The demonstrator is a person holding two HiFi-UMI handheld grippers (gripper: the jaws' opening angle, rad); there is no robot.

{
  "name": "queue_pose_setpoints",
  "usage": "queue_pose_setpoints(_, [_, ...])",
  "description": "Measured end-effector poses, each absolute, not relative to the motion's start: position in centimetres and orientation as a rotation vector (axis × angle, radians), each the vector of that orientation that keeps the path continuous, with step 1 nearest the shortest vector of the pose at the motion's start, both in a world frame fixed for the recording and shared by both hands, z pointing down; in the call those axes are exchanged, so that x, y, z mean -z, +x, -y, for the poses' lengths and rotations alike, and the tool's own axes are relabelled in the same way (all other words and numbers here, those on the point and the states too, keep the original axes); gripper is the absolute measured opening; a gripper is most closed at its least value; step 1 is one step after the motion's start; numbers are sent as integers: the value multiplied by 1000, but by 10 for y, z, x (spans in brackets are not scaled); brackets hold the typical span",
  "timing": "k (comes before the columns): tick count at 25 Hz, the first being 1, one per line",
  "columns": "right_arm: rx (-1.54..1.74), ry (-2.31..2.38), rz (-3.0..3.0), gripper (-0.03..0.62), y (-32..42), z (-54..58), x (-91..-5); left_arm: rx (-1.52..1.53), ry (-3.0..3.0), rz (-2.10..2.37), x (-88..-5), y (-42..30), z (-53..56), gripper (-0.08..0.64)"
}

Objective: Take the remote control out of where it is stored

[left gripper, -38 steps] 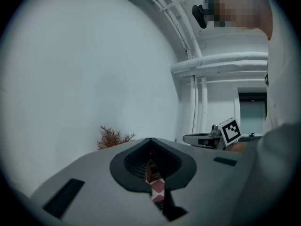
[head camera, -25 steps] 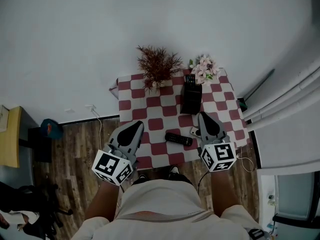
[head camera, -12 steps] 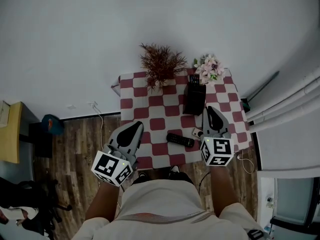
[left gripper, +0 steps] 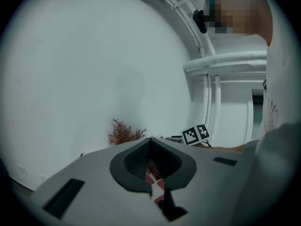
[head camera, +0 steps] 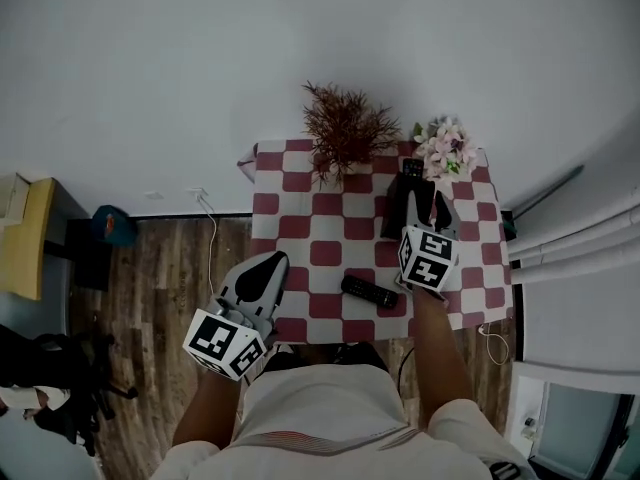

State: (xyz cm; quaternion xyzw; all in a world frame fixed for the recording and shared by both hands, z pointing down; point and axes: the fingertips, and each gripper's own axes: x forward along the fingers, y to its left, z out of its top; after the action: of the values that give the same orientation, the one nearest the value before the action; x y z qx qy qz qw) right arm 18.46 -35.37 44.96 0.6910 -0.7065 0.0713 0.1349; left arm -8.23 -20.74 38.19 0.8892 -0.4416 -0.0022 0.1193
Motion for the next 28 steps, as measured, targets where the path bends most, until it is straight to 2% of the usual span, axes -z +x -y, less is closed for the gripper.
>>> queue_pose_setpoints(9, [-292, 1974, 1958, 235, 183, 423, -497, -28, 2508, 1358, -401, -89, 221, 9])
queue_pose_setpoints(28, [-272, 2029, 1760, 222, 195, 447, -534, -55, 2435, 1382, -418, -104, 222, 9])
